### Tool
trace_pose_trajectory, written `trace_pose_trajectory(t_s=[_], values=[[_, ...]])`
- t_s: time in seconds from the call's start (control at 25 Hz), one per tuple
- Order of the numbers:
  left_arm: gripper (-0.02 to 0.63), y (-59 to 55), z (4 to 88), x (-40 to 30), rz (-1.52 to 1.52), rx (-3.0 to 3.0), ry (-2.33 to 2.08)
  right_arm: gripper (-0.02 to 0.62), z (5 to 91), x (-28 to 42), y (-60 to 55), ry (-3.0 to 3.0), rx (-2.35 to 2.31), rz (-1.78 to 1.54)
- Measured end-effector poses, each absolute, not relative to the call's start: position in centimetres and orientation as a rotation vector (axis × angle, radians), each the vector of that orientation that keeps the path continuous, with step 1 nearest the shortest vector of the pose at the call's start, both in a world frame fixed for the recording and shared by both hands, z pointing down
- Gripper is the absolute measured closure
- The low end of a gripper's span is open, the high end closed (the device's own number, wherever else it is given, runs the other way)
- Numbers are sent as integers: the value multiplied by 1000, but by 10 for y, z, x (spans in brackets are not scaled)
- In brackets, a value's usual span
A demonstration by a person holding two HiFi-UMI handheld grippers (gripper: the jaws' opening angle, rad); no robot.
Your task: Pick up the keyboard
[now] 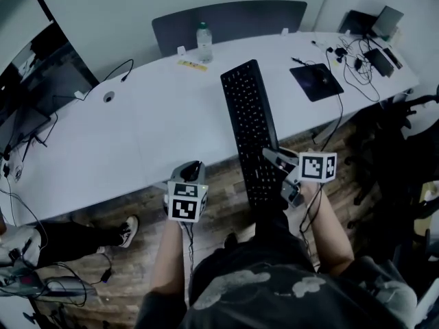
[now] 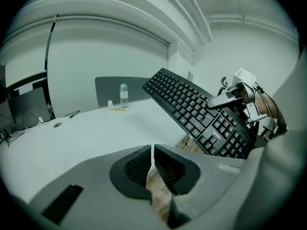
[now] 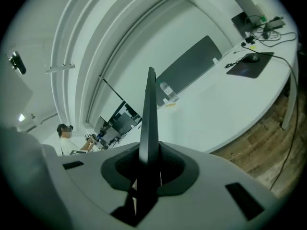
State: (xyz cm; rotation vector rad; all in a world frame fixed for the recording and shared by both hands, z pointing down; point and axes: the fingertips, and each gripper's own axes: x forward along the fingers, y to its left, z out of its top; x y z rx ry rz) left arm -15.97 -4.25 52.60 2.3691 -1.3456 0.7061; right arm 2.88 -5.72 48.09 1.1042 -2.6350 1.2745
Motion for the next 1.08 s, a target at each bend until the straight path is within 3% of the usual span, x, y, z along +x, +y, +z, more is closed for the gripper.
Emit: trace_pose_trajectory(t_s=[0.76,1.08], values=[[604,16,505,-148,545,2493,-1230,520,477,51,33,-2647,1316,1300],[604,78,491,-102,552,2489,-1232,520,470,93,95,-2632,1325,1318]])
